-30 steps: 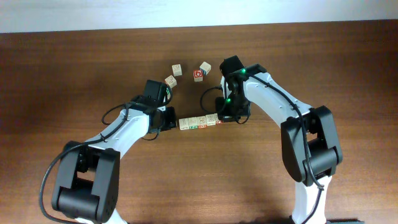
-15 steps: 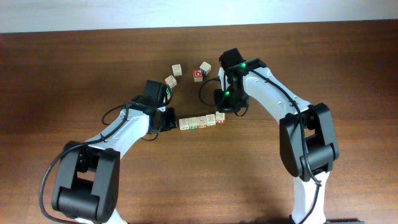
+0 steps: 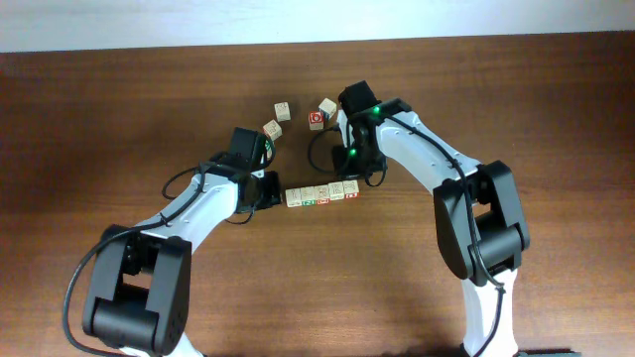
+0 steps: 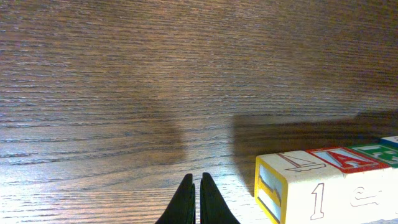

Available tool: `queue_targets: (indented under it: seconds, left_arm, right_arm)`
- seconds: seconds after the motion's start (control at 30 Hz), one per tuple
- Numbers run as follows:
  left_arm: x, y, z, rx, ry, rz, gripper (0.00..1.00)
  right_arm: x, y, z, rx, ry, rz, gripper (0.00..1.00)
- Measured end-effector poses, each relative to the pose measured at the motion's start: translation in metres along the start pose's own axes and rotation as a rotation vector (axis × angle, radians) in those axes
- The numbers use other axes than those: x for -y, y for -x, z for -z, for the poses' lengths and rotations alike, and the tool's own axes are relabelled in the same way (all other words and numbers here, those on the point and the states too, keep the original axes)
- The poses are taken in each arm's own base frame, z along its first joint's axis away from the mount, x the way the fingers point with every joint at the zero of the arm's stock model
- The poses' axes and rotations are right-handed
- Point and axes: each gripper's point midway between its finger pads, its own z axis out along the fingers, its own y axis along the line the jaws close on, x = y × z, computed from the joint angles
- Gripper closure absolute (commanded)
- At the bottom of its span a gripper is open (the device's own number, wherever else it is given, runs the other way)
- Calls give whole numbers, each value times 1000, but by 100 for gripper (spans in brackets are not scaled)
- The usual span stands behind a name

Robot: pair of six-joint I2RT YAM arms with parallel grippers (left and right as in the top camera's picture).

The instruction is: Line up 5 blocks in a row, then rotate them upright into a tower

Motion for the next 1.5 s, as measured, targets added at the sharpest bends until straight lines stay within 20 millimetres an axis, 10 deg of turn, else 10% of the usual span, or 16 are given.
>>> queue_targets:
  seconds: [0.23,0.43,0.83,1.5]
  left_arm:
    - [0,0,0,0,0,0,96]
    - [3,-11,0,-48,-25,4,100]
    - [19,-10,1,-56,-112,-5,100]
    - [27,-7,3,-45,-167,-83,100]
  right_arm:
    - [5,3,6,0,-3,-13,94]
    - [52,-3,55,-77,-1,-161,96]
    - [34,-36,3,-114,223,-3,96]
    - [17,-29,2,-93,281,-42,96]
